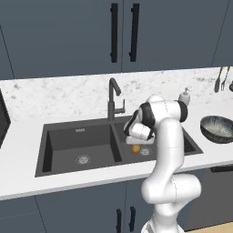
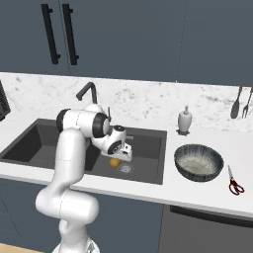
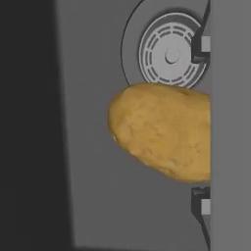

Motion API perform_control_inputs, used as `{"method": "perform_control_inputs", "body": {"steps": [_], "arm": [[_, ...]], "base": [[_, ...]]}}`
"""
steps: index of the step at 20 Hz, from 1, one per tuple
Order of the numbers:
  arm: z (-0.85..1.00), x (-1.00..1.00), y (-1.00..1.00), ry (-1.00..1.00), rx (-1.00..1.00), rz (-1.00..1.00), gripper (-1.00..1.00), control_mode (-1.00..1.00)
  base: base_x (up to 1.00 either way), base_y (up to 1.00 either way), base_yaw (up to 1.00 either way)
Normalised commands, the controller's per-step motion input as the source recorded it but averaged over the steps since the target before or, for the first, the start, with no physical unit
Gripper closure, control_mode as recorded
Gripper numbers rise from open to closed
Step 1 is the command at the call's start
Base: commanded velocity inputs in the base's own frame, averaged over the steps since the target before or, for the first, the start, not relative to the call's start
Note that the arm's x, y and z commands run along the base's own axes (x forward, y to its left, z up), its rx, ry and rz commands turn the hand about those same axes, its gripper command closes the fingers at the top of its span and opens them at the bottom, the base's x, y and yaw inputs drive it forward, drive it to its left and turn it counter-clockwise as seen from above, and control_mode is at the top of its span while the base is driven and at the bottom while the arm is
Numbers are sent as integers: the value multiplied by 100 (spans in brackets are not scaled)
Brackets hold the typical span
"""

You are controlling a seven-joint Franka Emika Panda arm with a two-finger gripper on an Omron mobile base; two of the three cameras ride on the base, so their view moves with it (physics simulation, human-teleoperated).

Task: Pick the potato from the sink and place it in the bowl. Then pick the bowl and place it in the microwave. Then close the microwave door and press the start button.

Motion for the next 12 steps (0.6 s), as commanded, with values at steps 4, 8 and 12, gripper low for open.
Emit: {"method": "perform_control_inputs", "body": {"steps": [4,8,12], "arm": [[-30,0,5,3,0,0,-100,-100],[-31,3,16,2,0,0,-100,-100],[-29,5,26,4,0,0,100,-100]], "base": [[0,0,0],[0,0,0],[0,0,0]]}}
